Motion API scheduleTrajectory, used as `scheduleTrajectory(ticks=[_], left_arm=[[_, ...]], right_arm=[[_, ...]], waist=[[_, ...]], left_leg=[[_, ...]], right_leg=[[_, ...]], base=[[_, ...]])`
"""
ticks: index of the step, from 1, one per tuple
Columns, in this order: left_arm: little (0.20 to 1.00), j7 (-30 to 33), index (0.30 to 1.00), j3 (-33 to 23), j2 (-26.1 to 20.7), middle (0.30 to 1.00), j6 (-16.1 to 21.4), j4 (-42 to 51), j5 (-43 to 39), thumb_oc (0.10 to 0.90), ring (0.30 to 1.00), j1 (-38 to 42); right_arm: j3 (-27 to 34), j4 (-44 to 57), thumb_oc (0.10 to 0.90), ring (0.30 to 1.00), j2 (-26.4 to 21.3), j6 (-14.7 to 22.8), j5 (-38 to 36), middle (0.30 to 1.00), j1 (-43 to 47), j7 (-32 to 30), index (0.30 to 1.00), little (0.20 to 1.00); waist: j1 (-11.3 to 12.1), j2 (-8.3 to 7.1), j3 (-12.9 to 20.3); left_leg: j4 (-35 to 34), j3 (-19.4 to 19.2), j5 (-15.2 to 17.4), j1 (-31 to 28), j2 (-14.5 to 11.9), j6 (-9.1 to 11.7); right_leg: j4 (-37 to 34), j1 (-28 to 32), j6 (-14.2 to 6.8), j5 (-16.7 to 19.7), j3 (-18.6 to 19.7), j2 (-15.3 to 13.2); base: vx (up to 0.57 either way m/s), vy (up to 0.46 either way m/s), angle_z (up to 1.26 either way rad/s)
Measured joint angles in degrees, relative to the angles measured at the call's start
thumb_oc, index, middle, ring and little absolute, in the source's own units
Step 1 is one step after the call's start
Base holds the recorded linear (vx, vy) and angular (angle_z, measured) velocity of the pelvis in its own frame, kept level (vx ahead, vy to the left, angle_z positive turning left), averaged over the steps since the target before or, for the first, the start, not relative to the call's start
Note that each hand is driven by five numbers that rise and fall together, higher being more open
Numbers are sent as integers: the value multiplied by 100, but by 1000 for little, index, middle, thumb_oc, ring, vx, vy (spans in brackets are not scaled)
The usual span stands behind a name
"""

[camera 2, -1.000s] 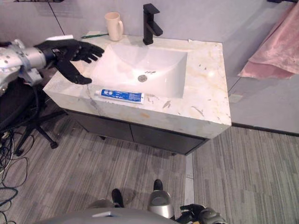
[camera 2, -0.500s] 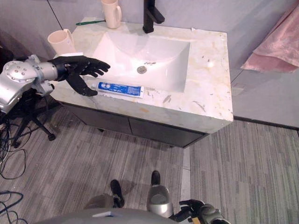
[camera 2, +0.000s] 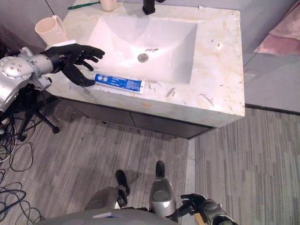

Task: Organize the bathroom.

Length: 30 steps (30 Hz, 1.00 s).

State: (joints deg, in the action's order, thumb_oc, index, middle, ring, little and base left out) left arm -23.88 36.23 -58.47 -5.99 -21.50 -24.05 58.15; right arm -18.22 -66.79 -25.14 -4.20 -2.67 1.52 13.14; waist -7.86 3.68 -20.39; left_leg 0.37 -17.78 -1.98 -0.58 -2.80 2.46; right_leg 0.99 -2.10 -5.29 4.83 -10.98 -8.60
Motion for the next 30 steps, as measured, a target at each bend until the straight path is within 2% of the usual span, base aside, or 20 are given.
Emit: scheduleTrajectory(ticks=[11,14,20,21,22,24,25,26,27,28,30], left_arm=[[900,52,900,-97,-45,900,-150,183,-5,800,900,-27],[900,-29,900,-98,-44,900,-266,202,-22,800,900,-41],[900,-212,900,-98,-44,900,-300,413,-87,800,900,-43],[862,-261,862,-98,-44,862,-308,464,-89,775,862,-43],[714,-295,714,-98,-45,714,-326,519,-89,676,714,-43],[526,-357,526,-98,-44,526,-340,596,-102,551,526,-48],[387,-389,387,-99,-44,387,-356,615,-103,458,387,-48],[340,-425,340,-99,-44,340,-408,659,-105,427,340,-48],[500,-506,500,-99,-42,500,-447,667,-104,533,500,-50],[900,-529,900,-99,-42,900,-463,666,-104,800,900,-51],[900,-546,900,-98,-42,900,-521,670,-104,800,900,-52]], right_arm=[[45,-1,800,900,-163,0,24,900,117,21,900,900],[242,-4,800,900,-186,1,191,900,172,16,900,900],[247,-9,800,900,-190,-14,240,900,165,16,900,900],[247,-11,800,900,-190,-32,240,900,169,11,900,900],[249,-13,800,900,-191,-48,241,900,168,1,900,900],[256,-37,800,900,-195,-64,242,900,168,-4,900,900],[269,-42,800,900,-195,-68,242,900,163,-8,900,900],[314,-51,800,900,-196,-81,241,900,154,-12,900,900],[366,-55,800,900,-204,-128,243,900,154,-27,900,900],[375,-55,800,900,-209,-134,242,900,155,-27,900,900],[377,-55,800,900,-238,-137,241,900,157,-27,900,900]], waist=[[-48,98,-92],[-109,117,-147],[-152,207,-107],[-149,223,-97],[-146,238,-88],[-142,270,-67],[-146,283,-56],[-148,312,-19],[-152,362,20],[-152,383,33],[-152,428,63]], left_leg=[[-161,-137,-18,-117,60,-23],[-275,-151,-18,-391,87,-22],[-297,-134,-17,-505,116,-22],[-296,-128,-17,-513,116,-22],[-297,-127,-17,-528,115,-22],[-306,-131,-17,-583,112,-22],[-311,-131,-17,-601,112,-22],[-313,-129,-17,-599,112,-21],[-314,-128,-17,-598,113,-21],[-313,-127,-18,-596,112,-24],[-307,-128,-21,-577,110,-27]], right_leg=[[-6,-28,-13,7,128,-17],[-31,190,-45,-18,164,-20],[-41,307,-64,-34,161,-46],[-41,317,-64,-34,160,-44],[-41,332,-64,-34,160,-43],[-42,387,-63,-34,160,-40],[-46,407,-64,-35,160,-39],[-51,409,-64,-35,160,-39],[-52,407,-64,-34,162,-39],[-51,405,-64,-34,162,-39],[-22,372,-64,-35,164,-39]], base=[[14,55,-6],[69,58,-4],[62,32,2],[59,16,1],[55,13,0],[47,5,-1],[0,0,0],[0,0,0],[0,0,0],[0,0,0],[0,0,0]])
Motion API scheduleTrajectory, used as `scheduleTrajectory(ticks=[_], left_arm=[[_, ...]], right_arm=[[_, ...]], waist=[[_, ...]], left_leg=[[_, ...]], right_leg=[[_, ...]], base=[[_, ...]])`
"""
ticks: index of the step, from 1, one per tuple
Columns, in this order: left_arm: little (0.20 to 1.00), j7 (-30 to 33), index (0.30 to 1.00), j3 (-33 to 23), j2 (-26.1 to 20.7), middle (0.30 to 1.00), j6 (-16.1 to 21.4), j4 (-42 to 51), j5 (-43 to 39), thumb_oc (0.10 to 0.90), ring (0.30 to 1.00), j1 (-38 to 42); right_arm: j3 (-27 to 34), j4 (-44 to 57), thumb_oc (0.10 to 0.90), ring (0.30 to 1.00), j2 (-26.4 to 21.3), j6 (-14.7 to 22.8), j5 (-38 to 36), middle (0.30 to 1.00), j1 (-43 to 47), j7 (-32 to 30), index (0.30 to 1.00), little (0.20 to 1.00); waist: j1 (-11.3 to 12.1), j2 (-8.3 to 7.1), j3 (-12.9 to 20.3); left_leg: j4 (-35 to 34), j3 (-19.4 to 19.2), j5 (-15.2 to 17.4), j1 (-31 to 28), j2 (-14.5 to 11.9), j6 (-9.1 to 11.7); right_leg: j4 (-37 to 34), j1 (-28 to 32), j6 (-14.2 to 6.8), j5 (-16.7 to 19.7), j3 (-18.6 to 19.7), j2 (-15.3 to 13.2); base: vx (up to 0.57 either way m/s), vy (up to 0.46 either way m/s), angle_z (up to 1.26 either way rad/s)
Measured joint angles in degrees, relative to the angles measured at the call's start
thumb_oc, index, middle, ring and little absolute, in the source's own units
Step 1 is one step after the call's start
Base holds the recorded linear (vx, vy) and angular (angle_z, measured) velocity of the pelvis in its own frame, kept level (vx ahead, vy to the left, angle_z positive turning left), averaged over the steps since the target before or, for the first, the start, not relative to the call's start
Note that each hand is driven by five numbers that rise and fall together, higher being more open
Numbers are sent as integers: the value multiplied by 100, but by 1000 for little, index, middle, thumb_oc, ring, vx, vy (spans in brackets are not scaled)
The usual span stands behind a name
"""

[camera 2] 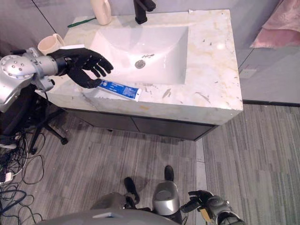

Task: Organize the bathroom.

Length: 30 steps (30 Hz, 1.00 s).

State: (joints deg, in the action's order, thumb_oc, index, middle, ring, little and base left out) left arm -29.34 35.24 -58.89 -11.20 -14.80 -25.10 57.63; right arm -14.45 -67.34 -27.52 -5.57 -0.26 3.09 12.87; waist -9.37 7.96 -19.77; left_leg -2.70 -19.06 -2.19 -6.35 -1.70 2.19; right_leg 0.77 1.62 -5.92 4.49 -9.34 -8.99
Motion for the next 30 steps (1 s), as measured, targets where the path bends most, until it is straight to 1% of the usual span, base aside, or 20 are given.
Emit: scheduleTrajectory(ticks=[3,7,14,22,24,26,30], left_arm=[[900,8,900,0,0,900,-18,-19,0,800,900,-1],[900,26,900,0,0,900,-18,-44,3,800,900,-22],[900,30,900,1,-2,900,-15,-97,34,800,900,-23],[900,-30,900,1,-3,900,-14,-108,102,800,900,-23],[900,-97,900,2,-3,900,-14,-108,116,800,900,-25],[900,-107,900,2,-3,900,-15,-106,162,800,900,-96],[900,-170,900,3,-2,900,-17,-115,326,800,900,-233]], right_arm=[[2,-1,800,900,-84,-4,0,900,-2,14,900,900],[45,-48,800,900,-164,-21,1,900,-39,7,900,900],[46,-49,800,900,-168,0,5,900,-115,9,900,900],[51,-47,800,900,-168,9,11,900,-116,5,900,900],[51,-48,800,900,-168,9,12,900,-117,8,900,900],[78,-48,800,900,-168,9,175,900,-125,8,900,900],[100,-50,800,900,-168,6,211,900,-192,8,900,900]], waist=[[-2,41,27],[0,32,34],[-1,4,50],[-7,16,110],[-8,37,124],[-25,93,160],[-33,194,227]], left_leg=[[2,-6,-6,32,1,-7],[0,1,-14,36,-2,-12],[30,32,-16,88,-1,-15],[36,30,-16,83,5,-15],[40,29,-18,82,10,-17],[37,23,-18,74,18,-17],[35,15,-18,72,18,-17]], right_leg=[[17,-43,0,0,8,-1],[17,-43,0,1,4,3],[23,-72,1,1,-1,0],[30,-72,1,1,7,-7],[32,-72,1,1,10,-12],[31,-72,0,1,24,-16],[29,-77,0,1,35,-14]], base=[[0,0,0],[0,0,0],[1,0,0],[23,16,0],[40,40,0],[61,33,-2],[8,5,0]])
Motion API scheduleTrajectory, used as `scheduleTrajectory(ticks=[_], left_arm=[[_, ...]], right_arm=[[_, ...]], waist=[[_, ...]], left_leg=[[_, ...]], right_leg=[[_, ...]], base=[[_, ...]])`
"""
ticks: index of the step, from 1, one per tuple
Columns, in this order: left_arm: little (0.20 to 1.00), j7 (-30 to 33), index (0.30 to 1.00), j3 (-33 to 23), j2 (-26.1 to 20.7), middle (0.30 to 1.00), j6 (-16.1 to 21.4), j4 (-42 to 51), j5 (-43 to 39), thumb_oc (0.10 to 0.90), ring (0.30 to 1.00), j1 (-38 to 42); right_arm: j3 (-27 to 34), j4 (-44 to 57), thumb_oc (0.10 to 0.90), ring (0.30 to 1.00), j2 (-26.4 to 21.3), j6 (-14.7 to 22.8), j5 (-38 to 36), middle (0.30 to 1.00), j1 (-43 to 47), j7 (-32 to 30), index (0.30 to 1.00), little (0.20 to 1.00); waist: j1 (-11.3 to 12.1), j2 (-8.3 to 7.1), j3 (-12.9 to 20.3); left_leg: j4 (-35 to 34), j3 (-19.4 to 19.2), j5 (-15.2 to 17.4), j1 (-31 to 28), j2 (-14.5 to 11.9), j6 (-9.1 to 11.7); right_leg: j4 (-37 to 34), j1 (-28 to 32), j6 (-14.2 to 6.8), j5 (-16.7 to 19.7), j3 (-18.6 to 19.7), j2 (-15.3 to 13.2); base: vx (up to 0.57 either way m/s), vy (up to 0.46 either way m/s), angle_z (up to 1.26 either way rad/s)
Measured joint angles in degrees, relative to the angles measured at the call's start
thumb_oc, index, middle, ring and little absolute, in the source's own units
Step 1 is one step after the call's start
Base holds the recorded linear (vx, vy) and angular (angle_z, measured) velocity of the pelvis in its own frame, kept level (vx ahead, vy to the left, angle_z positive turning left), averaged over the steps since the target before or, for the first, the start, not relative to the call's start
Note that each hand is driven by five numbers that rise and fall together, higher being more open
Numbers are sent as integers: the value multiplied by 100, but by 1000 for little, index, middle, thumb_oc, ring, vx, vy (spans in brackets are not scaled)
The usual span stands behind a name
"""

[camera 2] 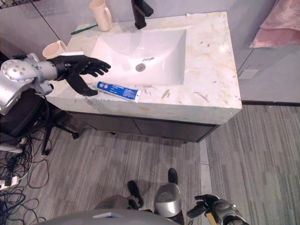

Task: Organize the bathroom.

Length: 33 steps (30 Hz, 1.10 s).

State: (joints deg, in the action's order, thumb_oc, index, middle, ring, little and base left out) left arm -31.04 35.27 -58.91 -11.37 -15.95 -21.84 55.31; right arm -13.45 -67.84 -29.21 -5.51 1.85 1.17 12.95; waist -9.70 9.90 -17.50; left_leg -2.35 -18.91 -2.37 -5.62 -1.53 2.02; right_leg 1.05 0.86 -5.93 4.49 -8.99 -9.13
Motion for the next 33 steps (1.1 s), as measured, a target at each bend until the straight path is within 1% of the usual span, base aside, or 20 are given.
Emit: scheduleTrajectory(ticks=[7,9,10,11,12,13,16,19,21,24,25,27,28,29,31,33], left_arm=[[900,-22,900,5,13,900,0,-35,-1,800,900,-10],[900,-5,900,5,30,900,2,-21,-2,800,900,-12],[900,-5,900,5,30,900,2,-21,-2,800,900,-12],[900,53,900,4,63,900,3,0,-4,800,900,-73],[900,53,900,4,63,900,3,0,-4,800,900,-73],[900,91,900,4,63,900,2,48,-4,800,900,-165],[900,98,900,4,71,900,3,118,-3,800,900,-221],[900,170,900,1,71,900,13,134,-3,800,900,-221],[900,261,900,0,71,900,28,141,-3,800,900,-218],[900,476,900,-3,55,900,79,202,4,800,900,-138],[900,560,900,-3,56,900,103,197,88,800,900,-51],[900,600,900,-25,31,900,129,182,210,800,900,255],[900,600,900,-25,31,900,129,182,210,800,900,255],[900,628,900,-22,-22,900,128,159,218,800,900,396],[900,605,900,-22,-64,900,138,177,202,800,900,536],[900,620,900,1,-62,900,150,177,200,800,900,536]], right_arm=[[-1,2,800,900,-28,10,13,900,-35,-1,900,900],[0,3,800,900,-113,12,21,900,-40,0,900,900],[0,3,800,900,-113,12,21,900,-40,0,900,900],[2,3,800,900,-266,12,24,900,-39,-3,900,900],[2,3,800,900,-266,12,24,900,-39,-3,900,900],[55,6,800,900,-350,26,26,900,-37,-8,900,900],[55,16,800,900,-449,35,26,900,-33,-17,900,900],[85,17,800,900,-477,40,27,900,-32,-44,900,900],[168,24,800,900,-487,49,25,900,-32,-53,900,900],[150,126,800,900,-502,92,16,900,-1,-51,900,900],[143,137,800,900,-493,113,11,900,70,-51,900,900],[119,120,800,900,-495,115,2,900,116,-54,900,900],[119,120,800,900,-495,115,2,900,116,-54,900,900],[28,124,800,900,-495,122,-2,900,208,-50,900,900],[23,158,800,900,-506,148,-6,900,256,-58,900,900],[-5,177,800,900,-505,150,-8,900,280,-56,900,900]], waist=[[-25,98,37],[-61,172,15],[-61,172,15],[-117,282,-1],[-117,282,-1],[-136,342,-14],[-138,376,-93],[-143,357,-117],[-150,326,-214],[-141,258,-348],[-147,206,-500],[-97,147,-593],[-97,147,-593],[-93,85,-661],[-58,65,-751],[-21,61,-756]], left_leg=[[-1,-64,-2,23,20,-4],[-2,-76,-2,35,46,-3],[-2,-76,-2,35,46,-3],[-10,-69,-1,35,80,-3],[-10,-69,-1,35,80,-3],[-16,-75,0,37,90,-3],[-13,-72,-1,53,81,-3],[7,-63,-3,129,79,-5],[9,-65,-7,134,79,-9],[48,-73,-42,363,91,-30],[118,-66,-43,431,89,-32],[158,-45,-60,577,87,-41],[158,-45,-60,577,87,-41],[225,-39,-58,661,84,-38],[245,-25,-68,712,79,-38],[260,-23,-66,713,76,-35]], right_leg=[[118,-122,-45,-64,94,-22],[224,-189,-52,-100,112,-57],[224,-189,-52,-100,112,-57],[279,-213,-89,-138,121,-94],[279,-213,-89,-138,121,-94],[339,-249,-113,-181,139,-107],[472,-327,-99,-253,147,-106],[627,-462,-90,-328,151,-120],[740,-522,-82,-383,160,-129],[989,-851,-49,-426,176,-166],[1071,-921,-37,-437,177,-181],[1193,-1096,-18,-462,180,-189],[1193,-1096,-18,-462,180,-189],[1271,-1186,-13,-488,185,-207],[1308,-1238,-8,-492,174,-210],[1322,-1236,-2,-500,175,-211]], base=[[-1,22,-5],[0,0,0],[23,18,3],[0,0,0],[0,0,0],[0,0,0],[0,0,0],[0,0,0],[-62,-15,-1],[-89,-36,2],[-99,-38,3],[-88,-41,4],[-47,-30,3],[-34,-30,3],[-32,-36,5],[0,0,0]])
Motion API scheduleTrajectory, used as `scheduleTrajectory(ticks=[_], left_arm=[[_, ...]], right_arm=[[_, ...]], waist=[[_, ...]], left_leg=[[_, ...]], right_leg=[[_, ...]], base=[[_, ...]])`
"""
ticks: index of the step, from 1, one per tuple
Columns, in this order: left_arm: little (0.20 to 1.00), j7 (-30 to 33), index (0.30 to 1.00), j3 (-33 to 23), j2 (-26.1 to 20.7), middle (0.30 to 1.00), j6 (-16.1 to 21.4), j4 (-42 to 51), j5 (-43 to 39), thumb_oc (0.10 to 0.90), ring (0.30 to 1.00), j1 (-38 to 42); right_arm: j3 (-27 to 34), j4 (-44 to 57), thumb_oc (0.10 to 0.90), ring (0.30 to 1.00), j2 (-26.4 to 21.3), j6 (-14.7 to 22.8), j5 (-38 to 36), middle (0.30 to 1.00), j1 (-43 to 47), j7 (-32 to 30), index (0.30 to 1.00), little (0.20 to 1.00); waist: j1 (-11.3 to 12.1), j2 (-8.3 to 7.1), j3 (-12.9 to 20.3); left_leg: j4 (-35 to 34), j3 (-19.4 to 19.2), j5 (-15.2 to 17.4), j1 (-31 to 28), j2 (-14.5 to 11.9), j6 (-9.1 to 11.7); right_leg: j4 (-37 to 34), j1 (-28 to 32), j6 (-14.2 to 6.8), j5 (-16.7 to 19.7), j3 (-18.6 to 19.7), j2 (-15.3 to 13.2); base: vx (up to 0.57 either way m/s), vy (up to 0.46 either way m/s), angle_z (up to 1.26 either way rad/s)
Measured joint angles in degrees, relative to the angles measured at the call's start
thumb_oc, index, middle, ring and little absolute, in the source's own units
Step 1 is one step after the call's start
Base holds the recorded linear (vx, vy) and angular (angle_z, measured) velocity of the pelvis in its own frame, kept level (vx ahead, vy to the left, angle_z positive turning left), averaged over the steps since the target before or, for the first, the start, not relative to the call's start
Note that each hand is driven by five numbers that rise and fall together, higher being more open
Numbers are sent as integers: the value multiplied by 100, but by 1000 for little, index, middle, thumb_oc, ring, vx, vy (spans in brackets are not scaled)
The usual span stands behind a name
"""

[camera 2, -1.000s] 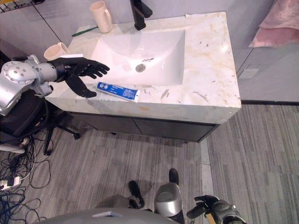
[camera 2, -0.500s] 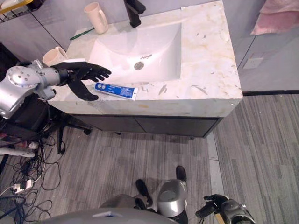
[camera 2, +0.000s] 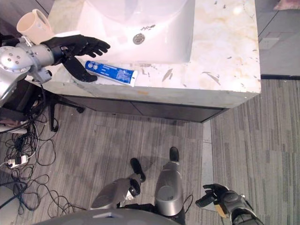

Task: Organize the bathroom.

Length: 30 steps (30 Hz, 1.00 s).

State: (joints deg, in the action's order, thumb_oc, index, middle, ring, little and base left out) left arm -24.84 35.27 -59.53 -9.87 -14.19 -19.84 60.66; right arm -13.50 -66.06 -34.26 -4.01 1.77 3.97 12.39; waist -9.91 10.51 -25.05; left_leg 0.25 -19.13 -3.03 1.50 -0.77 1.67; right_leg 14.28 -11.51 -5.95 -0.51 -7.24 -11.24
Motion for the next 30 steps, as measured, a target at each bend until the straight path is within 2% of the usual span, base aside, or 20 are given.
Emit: scheduleTrajectory(ticks=[10,11,12,17,19,23,30], left_arm=[[900,37,900,8,1,900,-1,-45,-2,800,900,4],[516,38,516,13,1,516,-1,-46,-1,544,516,5],[300,28,300,28,1,300,-8,-44,-4,400,300,4],[300,-81,300,86,5,300,-38,-57,5,400,300,3],[300,121,300,82,36,300,-50,-339,43,400,300,102],[300,156,300,83,80,300,-69,-451,237,400,300,240],[300,145,300,81,80,300,-68,-441,232,400,300,305]], right_arm=[[-49,124,800,900,1,-11,-4,900,35,-6,900,900],[-49,123,800,900,1,-15,-6,900,37,-18,900,900],[-45,117,800,900,1,-16,-8,900,37,-23,900,900],[-45,116,800,900,1,-34,-8,900,41,-34,900,900],[-47,119,800,900,3,-37,-10,900,149,-37,900,900],[-50,155,800,900,3,-40,-25,900,156,-50,900,900],[-54,155,800,900,4,-54,-36,900,168,-62,900,900]], waist=[[-13,-6,-4],[-12,-6,-5],[-8,-6,-4],[1,-7,-5],[-127,-10,-8],[-185,1,-60],[-189,6,-136]], left_leg=[[13,-4,0,7,0,0],[17,-2,0,7,-1,0],[19,-1,0,3,-1,1],[46,21,4,-4,-3,2],[48,19,10,1,-1,7],[40,-14,21,19,-10,24],[37,-11,22,17,-10,24]], right_leg=[[12,-7,3,-6,7,-2],[8,-3,3,-6,5,-1],[-6,8,3,-6,3,-1],[-37,61,-3,1,-18,-4],[-40,55,-4,2,-19,-9],[-20,2,1,2,-19,-4],[-48,17,3,1,-25,-3]], base=[[0,0,0],[0,0,0],[0,0,0],[1,1,1],[-17,0,-2],[-31,-5,-6],[0,0,0]])
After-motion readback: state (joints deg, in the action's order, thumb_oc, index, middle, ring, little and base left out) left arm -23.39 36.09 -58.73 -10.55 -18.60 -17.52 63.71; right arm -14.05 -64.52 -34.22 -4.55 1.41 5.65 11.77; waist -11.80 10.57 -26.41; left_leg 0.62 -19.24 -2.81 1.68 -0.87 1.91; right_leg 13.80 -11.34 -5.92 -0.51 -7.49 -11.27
